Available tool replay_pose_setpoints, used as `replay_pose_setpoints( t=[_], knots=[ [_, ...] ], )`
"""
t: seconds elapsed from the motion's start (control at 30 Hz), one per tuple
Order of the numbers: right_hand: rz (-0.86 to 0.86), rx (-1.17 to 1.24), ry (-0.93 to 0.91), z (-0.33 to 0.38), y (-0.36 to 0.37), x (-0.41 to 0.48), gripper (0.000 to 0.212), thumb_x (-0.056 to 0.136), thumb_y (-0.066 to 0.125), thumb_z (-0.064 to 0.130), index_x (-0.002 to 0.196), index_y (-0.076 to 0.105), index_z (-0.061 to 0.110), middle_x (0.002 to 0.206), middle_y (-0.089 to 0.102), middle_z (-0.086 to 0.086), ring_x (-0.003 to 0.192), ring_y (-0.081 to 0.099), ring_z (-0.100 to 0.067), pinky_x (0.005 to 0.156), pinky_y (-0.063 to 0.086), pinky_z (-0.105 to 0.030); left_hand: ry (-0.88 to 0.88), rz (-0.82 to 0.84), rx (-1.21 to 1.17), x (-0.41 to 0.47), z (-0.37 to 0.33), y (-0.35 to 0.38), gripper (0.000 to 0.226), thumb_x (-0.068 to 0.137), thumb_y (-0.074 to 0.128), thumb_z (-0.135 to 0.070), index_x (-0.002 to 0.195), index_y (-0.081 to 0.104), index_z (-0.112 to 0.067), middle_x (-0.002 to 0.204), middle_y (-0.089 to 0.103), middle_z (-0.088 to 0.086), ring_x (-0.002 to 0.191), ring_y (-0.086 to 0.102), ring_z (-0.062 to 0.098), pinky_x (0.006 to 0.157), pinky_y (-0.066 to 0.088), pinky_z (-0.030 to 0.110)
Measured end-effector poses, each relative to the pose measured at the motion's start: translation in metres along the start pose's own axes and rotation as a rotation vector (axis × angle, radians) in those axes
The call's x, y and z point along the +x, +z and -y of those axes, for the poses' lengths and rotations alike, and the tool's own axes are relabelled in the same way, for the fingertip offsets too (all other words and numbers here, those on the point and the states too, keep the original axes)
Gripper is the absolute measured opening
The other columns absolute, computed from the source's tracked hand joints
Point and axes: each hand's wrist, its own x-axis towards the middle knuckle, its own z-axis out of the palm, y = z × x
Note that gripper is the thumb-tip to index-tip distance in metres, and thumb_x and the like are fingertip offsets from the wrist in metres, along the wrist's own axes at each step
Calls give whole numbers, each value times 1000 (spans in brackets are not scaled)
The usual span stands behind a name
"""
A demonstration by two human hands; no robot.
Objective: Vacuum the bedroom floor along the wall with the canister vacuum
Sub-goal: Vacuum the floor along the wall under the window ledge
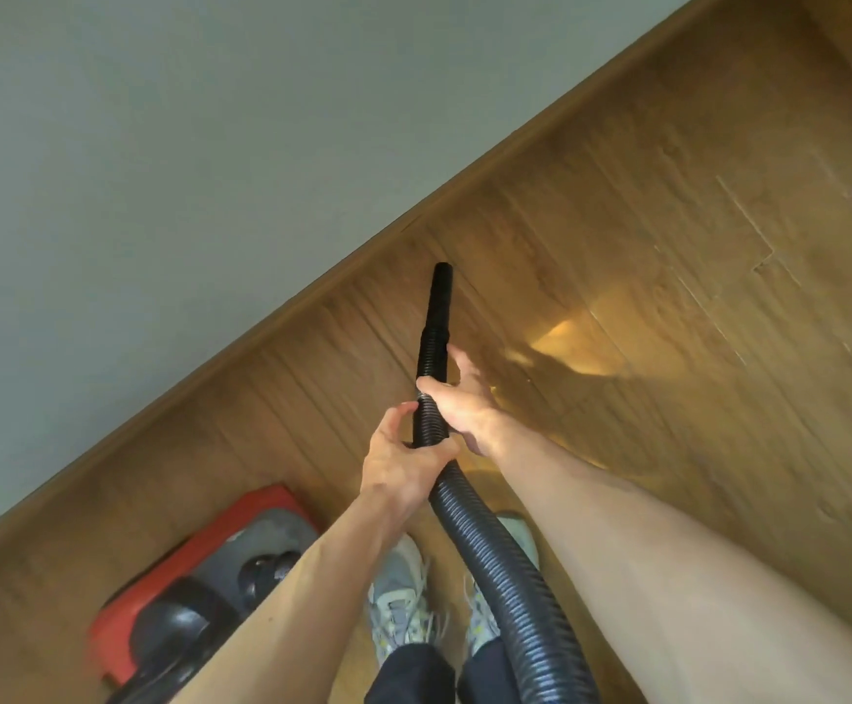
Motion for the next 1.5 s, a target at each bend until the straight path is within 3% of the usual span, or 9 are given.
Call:
replay_pose_setpoints(
  t=[0.2,0.33,0.5,0.63,0.8,1.13,1.27,1.37,1.5],
  knots=[
    [-14,-93,-94,-6,19,6,75,91,70,20,152,30,37,144,50,-5,118,58,-25,90,48,-30,-81,121,-179,-6,9,-21,75,79,75,0,139,42,-31,104,64,15,71,65,21,47,56,25],
    [10,-115,-99,-2,29,11,81,89,72,16,151,27,41,140,52,-8,112,63,-29,89,59,-46,-24,162,-136,-1,22,-37,78,77,74,3,139,43,-33,118,60,18,81,65,24,54,60,30],
    [20,-99,-64,3,41,3,81,91,70,13,153,25,39,137,53,-10,101,69,-29,56,61,-29,17,222,-148,1,36,-62,78,77,73,5,137,45,-37,121,58,17,85,63,24,58,61,34],
    [-8,-101,-29,-3,51,-16,78,91,68,14,152,26,37,128,58,-10,93,71,-24,63,63,-32,22,262,-101,-9,48,-82,76,77,72,3,136,46,-39,122,58,17,82,63,23,58,60,31],
    [-35,-94,21,-16,64,-38,81,91,68,18,154,21,37,110,60,-3,87,69,-17,56,60,-28,21,312,-20,-23,60,-101,80,75,72,-1,140,43,-38,118,60,14,80,64,23,68,59,36],
    [91,-85,-34,9,134,-23,84,94,67,15,158,17,37,145,51,-12,109,67,-28,71,61,-32,9,172,-142,-20,68,-152,81,78,73,6,139,45,-39,118,58,10,83,66,25,50,59,31],
    [113,-76,-21,8,134,-23,85,94,67,12,158,17,36,146,50,-12,109,67,-28,66,61,-30,15,186,-174,-19,70,-154,76,80,71,7,136,47,-38,119,56,9,84,65,26,54,61,33],
    [103,-76,-7,4,119,-20,85,93,68,12,157,17,38,142,52,-13,107,67,-28,59,60,-27,34,204,-169,-18,71,-145,71,81,72,2,133,50,-41,117,56,7,82,66,24,68,62,42],
    [53,-75,16,-2,94,-17,86,92,68,14,156,18,40,134,57,-13,101,69,-27,68,63,-34,65,221,-143,-17,66,-124,67,81,72,-1,130,51,-41,116,57,8,90,65,26,78,61,43]
  ],
)
